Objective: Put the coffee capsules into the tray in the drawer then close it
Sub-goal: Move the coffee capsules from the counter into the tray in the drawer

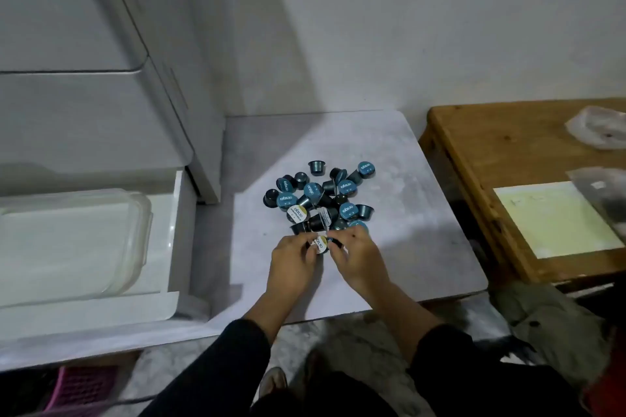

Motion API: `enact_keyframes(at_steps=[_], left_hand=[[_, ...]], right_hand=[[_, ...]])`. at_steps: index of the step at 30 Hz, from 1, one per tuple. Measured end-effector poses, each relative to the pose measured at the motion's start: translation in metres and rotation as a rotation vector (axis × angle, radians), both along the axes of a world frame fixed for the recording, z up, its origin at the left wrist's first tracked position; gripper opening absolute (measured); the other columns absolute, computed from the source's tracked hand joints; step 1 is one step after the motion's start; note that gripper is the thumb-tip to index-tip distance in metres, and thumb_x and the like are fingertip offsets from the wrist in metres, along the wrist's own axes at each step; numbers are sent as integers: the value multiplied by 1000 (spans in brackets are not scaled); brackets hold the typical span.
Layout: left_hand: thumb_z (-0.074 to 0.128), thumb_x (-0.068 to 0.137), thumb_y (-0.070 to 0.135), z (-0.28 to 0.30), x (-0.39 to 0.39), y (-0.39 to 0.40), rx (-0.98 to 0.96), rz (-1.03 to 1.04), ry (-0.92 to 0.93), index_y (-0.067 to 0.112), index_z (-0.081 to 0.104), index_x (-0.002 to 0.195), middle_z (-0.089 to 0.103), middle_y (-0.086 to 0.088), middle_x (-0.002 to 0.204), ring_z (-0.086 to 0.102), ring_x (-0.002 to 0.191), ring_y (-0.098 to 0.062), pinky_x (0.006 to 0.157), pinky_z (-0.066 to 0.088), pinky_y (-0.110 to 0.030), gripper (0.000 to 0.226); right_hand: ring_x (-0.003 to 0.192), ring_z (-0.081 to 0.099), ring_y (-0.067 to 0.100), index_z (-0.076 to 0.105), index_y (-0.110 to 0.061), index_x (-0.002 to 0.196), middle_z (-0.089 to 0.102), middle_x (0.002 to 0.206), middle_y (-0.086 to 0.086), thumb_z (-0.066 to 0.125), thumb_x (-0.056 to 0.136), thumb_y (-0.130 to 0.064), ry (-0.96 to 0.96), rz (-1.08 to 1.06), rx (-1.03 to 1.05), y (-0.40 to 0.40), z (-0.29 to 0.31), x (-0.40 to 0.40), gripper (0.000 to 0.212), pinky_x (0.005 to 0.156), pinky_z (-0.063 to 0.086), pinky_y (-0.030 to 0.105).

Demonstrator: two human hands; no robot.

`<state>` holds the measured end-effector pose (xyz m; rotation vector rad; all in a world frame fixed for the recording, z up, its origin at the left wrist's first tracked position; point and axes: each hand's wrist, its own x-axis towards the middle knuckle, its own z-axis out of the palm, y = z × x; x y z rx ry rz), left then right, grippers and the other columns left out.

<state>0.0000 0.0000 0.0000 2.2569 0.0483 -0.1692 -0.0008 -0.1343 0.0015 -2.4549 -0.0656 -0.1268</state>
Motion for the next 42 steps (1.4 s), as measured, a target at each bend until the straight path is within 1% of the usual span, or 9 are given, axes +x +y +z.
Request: enact_keyframes(at_steps=[4,12,16,20,24,26,29,37,42], left_hand=[[56,87,15,0,2,-3,2,67,-20,24,68,108,69,-5,105,61,98,-18,77,29,-9,26],[61,86,14,-4,-1,-11,-171,217,53,24,73,100,69,2,107,61,93,-8,78,33,-7,22],[60,86,12,1,-3,-13,-254,280,95,23,73,101,69,2,108,59,92,-7,84,38,-15,22],[58,87,10,3,-3,-14,-360,366,164,23,73,99,70,3,107,60,96,-10,92,44,-24,23],[57,88,12,9,-2,-15,-433,401,208,25,74,95,73,3,100,62,85,-7,77,48,-15,22],[57,88,11,20,1,-12,-462,393,190,26,74,91,73,3,96,62,81,-6,71,47,-12,23],[59,86,7,49,12,0,-531,349,137,33,72,79,73,5,89,67,89,-15,83,52,-26,29],[57,88,3,168,36,84,-463,57,14,28,73,78,73,-5,87,64,81,-14,89,51,-34,31],[59,86,3,215,37,175,-281,-65,9,24,73,82,74,9,76,65,73,0,73,52,-9,26]], right_hand=[[79,58,28,68,-10,95,58,97,14,63,83,-19,123,-49,-6,-5,4,6,16,67,41,27],[87,60,26,66,-8,92,68,95,11,57,79,-6,153,-94,-50,-14,9,7,17,75,43,28],[90,64,26,70,-8,93,72,96,10,58,81,-6,147,-113,-28,-17,12,5,18,80,49,33],[88,64,22,73,-10,91,73,95,8,60,81,-7,180,-150,9,-18,15,6,17,77,43,24],[77,62,13,73,-8,94,72,94,9,61,84,-4,298,-251,217,-22,20,9,16,60,41,1],[72,64,13,72,-4,94,71,91,12,62,83,-1,291,-267,339,-22,29,14,16,60,45,3],[65,59,8,72,-2,94,68,84,9,61,83,2,296,-265,524,-17,56,30,15,63,50,11],[65,61,8,71,-26,75,70,75,-3,64,81,-3,219,52,573,34,156,75,25,66,51,18],[68,61,8,71,-19,78,68,75,-3,65,81,0,262,284,553,94,194,82,21,61,49,7]])
